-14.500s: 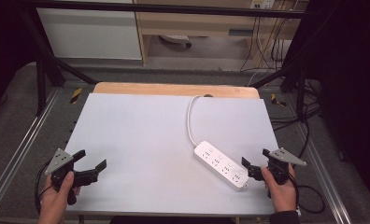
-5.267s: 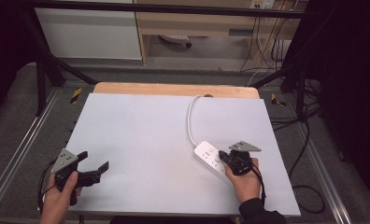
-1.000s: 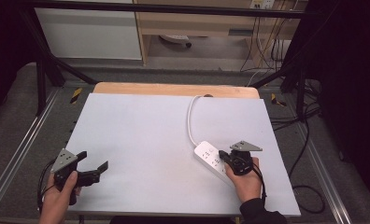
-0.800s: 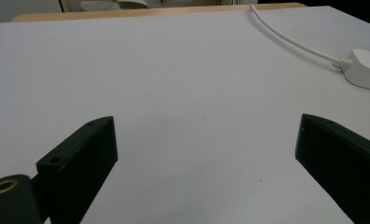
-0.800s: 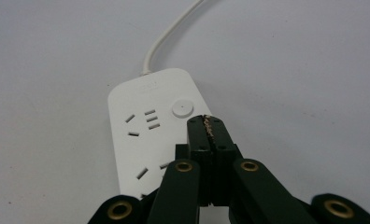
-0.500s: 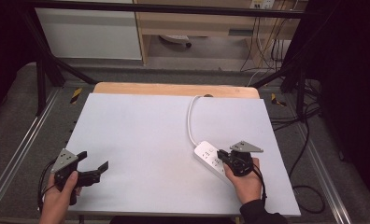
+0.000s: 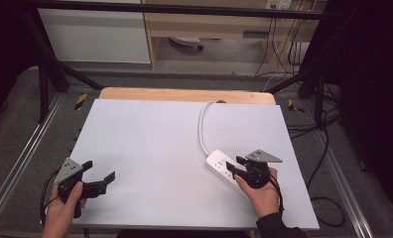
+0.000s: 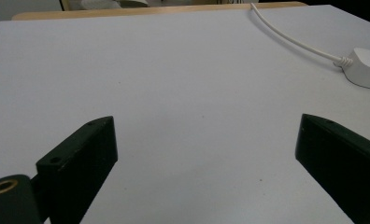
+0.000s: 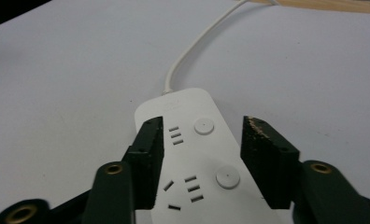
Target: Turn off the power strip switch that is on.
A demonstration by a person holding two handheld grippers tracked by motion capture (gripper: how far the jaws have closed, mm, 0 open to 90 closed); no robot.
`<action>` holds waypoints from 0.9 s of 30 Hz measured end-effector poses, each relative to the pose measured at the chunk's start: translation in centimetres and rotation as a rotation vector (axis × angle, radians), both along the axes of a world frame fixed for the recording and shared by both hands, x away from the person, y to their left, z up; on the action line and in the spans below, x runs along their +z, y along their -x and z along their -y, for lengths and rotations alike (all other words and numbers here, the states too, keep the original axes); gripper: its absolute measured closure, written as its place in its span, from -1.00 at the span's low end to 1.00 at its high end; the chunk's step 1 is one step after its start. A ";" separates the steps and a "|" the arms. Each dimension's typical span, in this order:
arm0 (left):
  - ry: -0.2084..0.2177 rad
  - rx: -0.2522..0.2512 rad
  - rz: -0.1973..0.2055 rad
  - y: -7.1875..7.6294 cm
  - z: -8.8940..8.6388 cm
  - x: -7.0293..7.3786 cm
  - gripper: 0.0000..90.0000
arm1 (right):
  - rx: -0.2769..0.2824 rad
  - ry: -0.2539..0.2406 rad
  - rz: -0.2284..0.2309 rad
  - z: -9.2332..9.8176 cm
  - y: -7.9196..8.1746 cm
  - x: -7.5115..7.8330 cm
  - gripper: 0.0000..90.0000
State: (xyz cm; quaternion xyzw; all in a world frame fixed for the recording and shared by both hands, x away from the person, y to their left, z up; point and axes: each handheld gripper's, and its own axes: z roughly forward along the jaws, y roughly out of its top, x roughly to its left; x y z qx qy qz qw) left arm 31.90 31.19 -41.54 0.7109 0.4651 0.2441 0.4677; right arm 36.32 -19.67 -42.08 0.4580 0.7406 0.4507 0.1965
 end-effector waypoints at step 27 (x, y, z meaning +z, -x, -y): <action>0.006 0.000 -0.002 0.0 -0.1 0.0 -0.88 | -0.041 -0.017 0.129 1.5 0.1 1.4 -0.92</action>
